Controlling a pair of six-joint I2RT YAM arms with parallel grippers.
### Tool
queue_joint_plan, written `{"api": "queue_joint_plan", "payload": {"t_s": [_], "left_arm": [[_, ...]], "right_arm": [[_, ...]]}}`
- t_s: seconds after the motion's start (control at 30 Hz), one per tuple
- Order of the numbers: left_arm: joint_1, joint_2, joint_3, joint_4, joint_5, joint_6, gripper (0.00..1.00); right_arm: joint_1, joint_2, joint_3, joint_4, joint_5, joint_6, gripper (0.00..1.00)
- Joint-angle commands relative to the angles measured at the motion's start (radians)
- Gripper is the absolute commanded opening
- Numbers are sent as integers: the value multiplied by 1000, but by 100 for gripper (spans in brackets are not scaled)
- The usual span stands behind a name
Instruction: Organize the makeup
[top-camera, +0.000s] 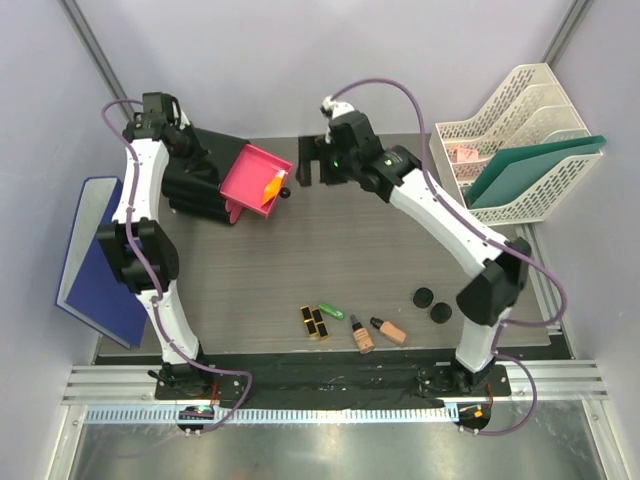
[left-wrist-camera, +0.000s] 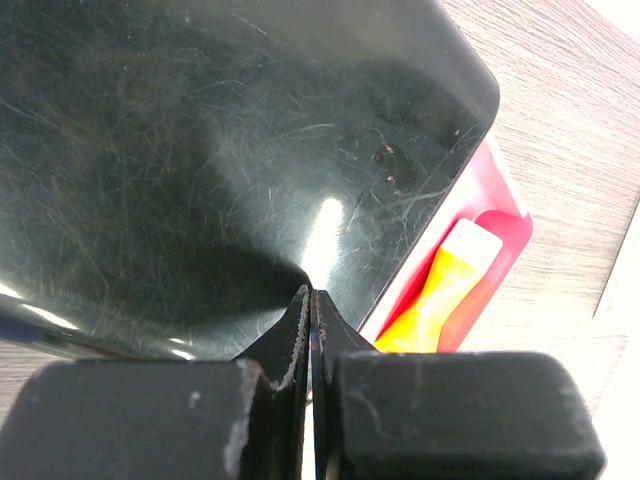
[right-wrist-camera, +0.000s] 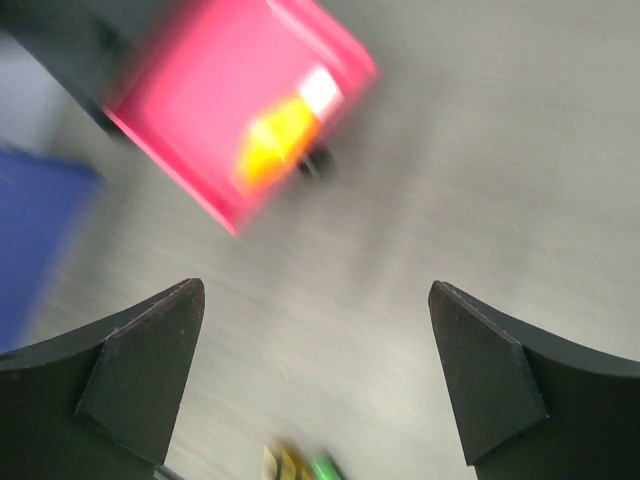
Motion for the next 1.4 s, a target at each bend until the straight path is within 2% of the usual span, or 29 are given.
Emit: {"api": "queue_joint_plan", "payload": {"t_s": [0.0,0.07,0.13,0.33,0.53,0.7,0.93,1.1,1.37], "left_arm": [[8,41,10,-59,-9,27,0],[8,43,8,-57,-7,31,0],[8,50,18,-69,-9,44,0],[10,58,31,-83,-18,50,0],[10,64,31,-82,-16,50,0],[10,61,25,-85,-21,58,0],[13,58,19,-88,-27,64,0],[11,44,-13,-79,-26,65,0],[11,30,-39,-74,-13,67,0]], "right_arm": [[-2,-104,-239,-275,66,-83,100],[0,-141,-359,-341,67,-57,100],[0,-184,-454,-410,26,-42,94],[15,-300,-650,-537,-34,12,86],[50,-407,-819,-617,-35,67,86],[59,-484,-956,-559,-117,122,84],[133,-434,-1034,-427,-106,174,84],[207,-354,-1036,-373,35,199,85],[221,-257,-1060,-309,152,205,84]]}}
